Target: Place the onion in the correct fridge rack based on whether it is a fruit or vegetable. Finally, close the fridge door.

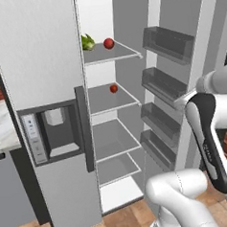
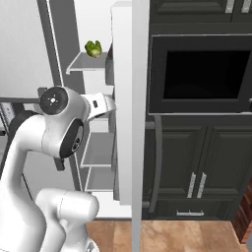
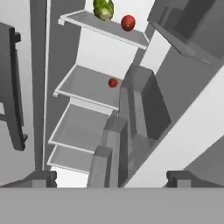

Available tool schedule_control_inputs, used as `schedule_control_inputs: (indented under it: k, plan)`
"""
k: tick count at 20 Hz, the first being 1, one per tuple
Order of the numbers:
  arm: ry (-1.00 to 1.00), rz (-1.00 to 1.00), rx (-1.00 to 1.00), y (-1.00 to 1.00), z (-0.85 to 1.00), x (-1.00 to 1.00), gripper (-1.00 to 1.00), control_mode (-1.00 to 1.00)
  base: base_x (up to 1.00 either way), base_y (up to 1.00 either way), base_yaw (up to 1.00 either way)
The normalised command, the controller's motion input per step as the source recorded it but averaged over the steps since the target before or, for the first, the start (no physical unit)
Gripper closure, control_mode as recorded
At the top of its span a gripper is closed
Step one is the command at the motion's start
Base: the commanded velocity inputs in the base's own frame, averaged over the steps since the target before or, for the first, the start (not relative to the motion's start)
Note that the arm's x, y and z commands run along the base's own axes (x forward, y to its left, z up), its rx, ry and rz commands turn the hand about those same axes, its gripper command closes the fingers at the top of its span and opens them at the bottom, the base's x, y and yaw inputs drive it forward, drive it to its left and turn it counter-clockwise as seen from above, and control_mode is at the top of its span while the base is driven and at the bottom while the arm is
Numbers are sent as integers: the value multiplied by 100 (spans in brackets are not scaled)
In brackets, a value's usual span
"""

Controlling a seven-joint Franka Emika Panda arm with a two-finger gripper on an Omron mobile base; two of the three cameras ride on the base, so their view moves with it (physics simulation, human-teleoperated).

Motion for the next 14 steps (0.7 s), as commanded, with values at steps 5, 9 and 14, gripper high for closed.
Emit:
schedule_control_inputs:
  k: [5,9,14]
  plan:
    - [-11,-2,13,-100,-34,-1,-100,-100,0,0,0]
    - [-11,0,13,-98,-22,0,-100,-100,0,0,0]
    - [-2,-6,28,-82,-2,20,-100,-100,0,0,0]
